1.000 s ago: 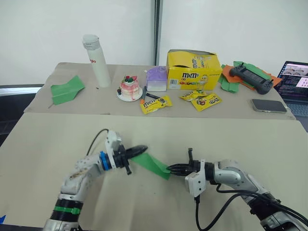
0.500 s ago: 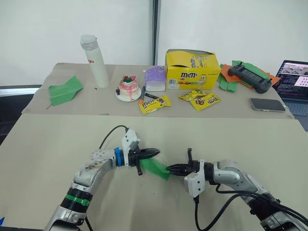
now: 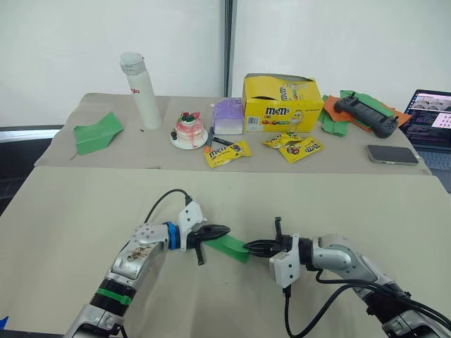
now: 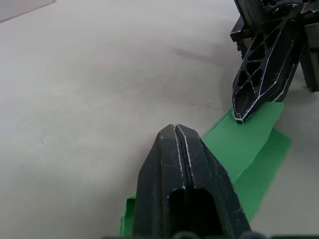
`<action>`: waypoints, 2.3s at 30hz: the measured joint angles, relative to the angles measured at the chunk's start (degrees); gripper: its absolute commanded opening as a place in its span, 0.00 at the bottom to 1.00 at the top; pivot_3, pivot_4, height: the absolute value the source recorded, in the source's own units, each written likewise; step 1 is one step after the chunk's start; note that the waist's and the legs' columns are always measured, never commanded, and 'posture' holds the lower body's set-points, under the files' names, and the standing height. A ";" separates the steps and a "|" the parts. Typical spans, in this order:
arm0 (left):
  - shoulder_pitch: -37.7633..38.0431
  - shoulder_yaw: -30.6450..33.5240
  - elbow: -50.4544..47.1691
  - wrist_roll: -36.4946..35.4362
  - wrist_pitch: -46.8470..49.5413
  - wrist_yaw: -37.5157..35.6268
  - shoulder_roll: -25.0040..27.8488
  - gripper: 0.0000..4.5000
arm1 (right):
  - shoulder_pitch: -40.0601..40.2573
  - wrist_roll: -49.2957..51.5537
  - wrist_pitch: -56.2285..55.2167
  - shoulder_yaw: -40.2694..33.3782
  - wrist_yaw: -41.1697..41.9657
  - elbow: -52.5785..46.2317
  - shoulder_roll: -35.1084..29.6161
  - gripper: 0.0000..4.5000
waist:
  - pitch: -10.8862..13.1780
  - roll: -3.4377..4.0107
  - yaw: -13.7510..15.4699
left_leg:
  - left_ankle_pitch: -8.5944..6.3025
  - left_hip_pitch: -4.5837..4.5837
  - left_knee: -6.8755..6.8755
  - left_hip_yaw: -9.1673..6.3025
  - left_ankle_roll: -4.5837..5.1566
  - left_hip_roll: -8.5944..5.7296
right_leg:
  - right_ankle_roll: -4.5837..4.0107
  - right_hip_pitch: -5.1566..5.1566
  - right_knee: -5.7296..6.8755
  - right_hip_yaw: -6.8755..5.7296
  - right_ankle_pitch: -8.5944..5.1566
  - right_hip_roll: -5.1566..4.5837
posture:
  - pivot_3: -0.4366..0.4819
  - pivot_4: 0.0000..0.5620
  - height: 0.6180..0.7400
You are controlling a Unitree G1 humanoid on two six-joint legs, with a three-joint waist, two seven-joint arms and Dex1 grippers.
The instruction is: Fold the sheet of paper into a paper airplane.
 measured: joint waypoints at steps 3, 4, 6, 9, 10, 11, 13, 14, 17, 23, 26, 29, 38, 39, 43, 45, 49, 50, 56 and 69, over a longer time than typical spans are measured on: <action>0.05 -0.15 0.72 0.04 -1.21 -0.01 -0.48 0.00 | 1.39 4.32 1.81 -0.17 1.53 -0.71 -0.81 0.14 | -0.08 0.13 0.18 | 0.00 -0.01 0.00 0.02 0.00 -0.04 | 0.01 0.02 -0.02 0.02 0.00 -0.03 | 0.48 0.27 1.00; 0.11 -0.11 0.78 0.04 -1.31 -0.01 -0.60 0.00 | 2.24 5.76 1.95 -0.44 2.00 -1.13 -2.16 0.20 | -0.10 0.16 0.39 | 0.00 -0.01 0.00 0.02 0.00 -0.07 | 0.01 0.03 -0.03 0.01 -0.01 -0.06 | 0.48 0.27 1.00; 0.07 -0.09 1.00 0.04 -1.35 -0.06 -0.61 0.00 | 3.63 8.60 2.27 -1.59 3.43 -2.59 -5.64 0.36 | -0.12 0.19 0.43 | 0.00 0.02 0.00 0.03 0.01 -0.08 | 0.01 0.09 -0.08 0.02 -0.01 -0.08 | 0.48 0.27 1.00; -0.20 0.33 1.49 0.04 -1.38 -0.39 -0.45 0.00 | 4.87 15.03 6.38 -2.89 8.46 -6.07 -10.74 0.43 | -0.15 0.23 0.33 | -0.01 0.17 0.00 0.01 0.02 -0.06 | 0.01 0.26 -0.08 0.00 -0.01 -0.05 | 0.48 0.27 1.00; -0.31 0.55 1.66 0.03 -1.38 -0.54 -0.34 0.00 | 4.87 17.28 8.61 -3.18 10.07 -7.24 -11.86 0.43 | -0.15 0.24 0.18 | -0.01 0.20 0.00 0.01 0.02 -0.04 | 0.01 0.28 -0.07 0.01 -0.01 -0.02 | 0.48 0.27 1.00; -0.37 0.75 1.81 0.03 -1.37 -0.70 -0.24 0.00 | 4.80 19.40 10.76 -3.79 11.19 -8.24 -12.29 0.43 | -0.16 0.25 0.04 | -0.01 0.21 0.00 0.00 0.02 -0.02 | 0.01 0.31 -0.06 0.01 0.00 0.01 | 0.48 0.27 1.00; -0.57 1.01 2.21 0.03 -1.38 -1.15 -0.03 0.00 | 3.38 24.91 17.89 -5.20 13.06 -10.47 -12.16 0.43 | -0.18 0.29 -0.24 | 0.00 0.24 0.00 -0.01 0.02 0.00 | 0.00 0.32 -0.02 0.01 0.00 0.04 | 0.48 0.27 1.00; -0.65 1.06 2.35 0.03 -1.38 -1.30 0.08 0.00 | 2.10 27.36 21.51 -5.89 13.45 -10.97 -11.45 0.43 | -0.19 0.29 -0.37 | 0.00 0.25 0.00 -0.03 0.02 0.01 | 0.00 0.33 -0.01 0.01 0.00 0.05 | 0.48 0.27 1.00; -0.90 1.09 2.52 0.03 -1.38 -1.48 0.08 0.00 | -0.36 32.18 31.07 -7.45 13.74 -12.59 -8.31 0.25 | -0.19 0.30 -0.29 | 0.00 0.22 0.00 -0.08 0.02 0.01 | 0.00 0.32 -0.03 -0.03 0.00 0.06 | 0.48 0.27 1.00; -1.67 0.51 2.45 0.58 -1.19 -1.43 0.09 0.00 | -1.67 32.56 49.80 0.00 9.88 -14.76 4.70 0.00 | -0.21 0.33 -0.02 | 0.00 0.02 -0.02 -0.07 0.01 -0.02 | 0.00 0.00 0.04 0.00 0.00 0.04 | 0.48 0.27 1.00; -2.27 -0.04 2.45 1.10 -0.92 -1.45 0.11 0.00 | -2.42 30.17 52.58 0.05 7.04 -11.51 7.59 0.00 | -0.21 0.32 0.33 | 0.00 -0.02 0.00 -0.05 0.01 -0.04 | 0.00 -0.03 0.03 0.00 0.00 0.03 | 0.48 0.27 1.00; -2.60 -0.03 2.43 1.22 -0.11 -1.75 0.24 0.00 | -2.35 29.04 52.56 -0.31 6.34 -8.72 9.05 0.00 | -0.21 0.33 0.34 | 0.00 -0.02 -0.02 -0.05 0.01 -0.02 | 0.00 -0.06 0.04 -0.01 0.00 0.05 | 0.48 0.27 1.00; -2.53 -0.02 1.94 1.45 1.07 -1.77 0.30 0.00 | -2.92 26.54 50.71 -0.43 7.16 -6.84 11.92 0.00 | -0.22 0.32 0.19 | 0.00 0.01 -0.02 -0.05 0.01 -0.01 | 0.01 -0.04 0.05 -0.01 -0.01 0.07 | 0.48 0.27 1.00; -2.40 -0.04 1.76 1.48 1.15 -1.71 0.30 0.00 | -2.92 26.41 50.30 -0.56 7.16 -6.65 12.14 0.00 | -0.22 0.32 0.19 | 0.00 0.01 -0.02 -0.05 0.01 -0.01 | 0.01 -0.04 0.05 -0.01 -0.01 0.07 | 0.48 0.27 1.00; -1.90 -0.02 1.20 1.49 1.26 -1.52 0.29 0.00 | -2.91 26.55 49.73 -1.56 7.68 -6.55 12.56 0.00 | -0.21 0.32 0.18 | 0.00 -0.05 -0.02 -0.05 0.01 -0.01 | 0.01 -0.10 0.05 -0.01 -0.01 0.06 | 0.48 0.27 1.00; -1.71 0.01 1.10 1.52 1.37 -1.44 0.32 0.00 | -2.91 26.89 49.70 -2.11 8.40 -7.26 12.49 0.00 | -0.21 0.32 0.16 | 0.00 -0.05 -0.03 -0.05 0.01 -0.01 | 0.01 -0.10 0.04 -0.01 -0.01 0.06 | 0.48 0.27 1.00; -1.73 -0.11 1.13 1.60 1.37 -1.42 0.25 0.00 | -2.93 27.21 49.72 -2.19 10.00 -9.31 12.54 0.00 | -0.21 0.32 0.17 | 0.00 -0.05 -0.04 -0.05 0.01 -0.01 | 0.01 -0.09 0.03 -0.01 -0.01 0.06 | 0.48 0.27 1.00; -1.85 -0.13 1.18 1.61 1.37 -1.42 0.20 0.00 | -2.93 27.21 49.77 -2.19 10.11 -9.33 12.55 0.00 | -0.21 0.32 0.17 | 0.00 -0.05 -0.03 -0.05 0.01 -0.01 | 0.01 -0.09 0.03 -0.01 -0.01 0.06 | 0.48 0.27 1.00; -2.05 -0.06 1.30 1.63 1.48 -1.25 -0.18 0.00 | -3.14 25.74 50.12 -0.93 10.52 -7.83 12.82 0.00 | -0.21 0.32 0.19 | 0.00 -0.04 -0.04 -0.05 0.01 -0.02 | 0.01 -0.09 0.03 -0.01 -0.01 0.06 | 0.48 0.27 1.00; -1.49 0.22 0.88 1.60 2.55 -0.83 -0.33 0.00 | -1.94 25.08 49.70 -0.92 12.68 -7.57 10.88 0.00 | -0.29 0.34 0.33 | 0.00 -0.01 -0.06 -0.05 0.02 -0.02 | 0.02 0.00 -0.08 -0.02 -0.01 0.04 | 0.48 0.27 1.00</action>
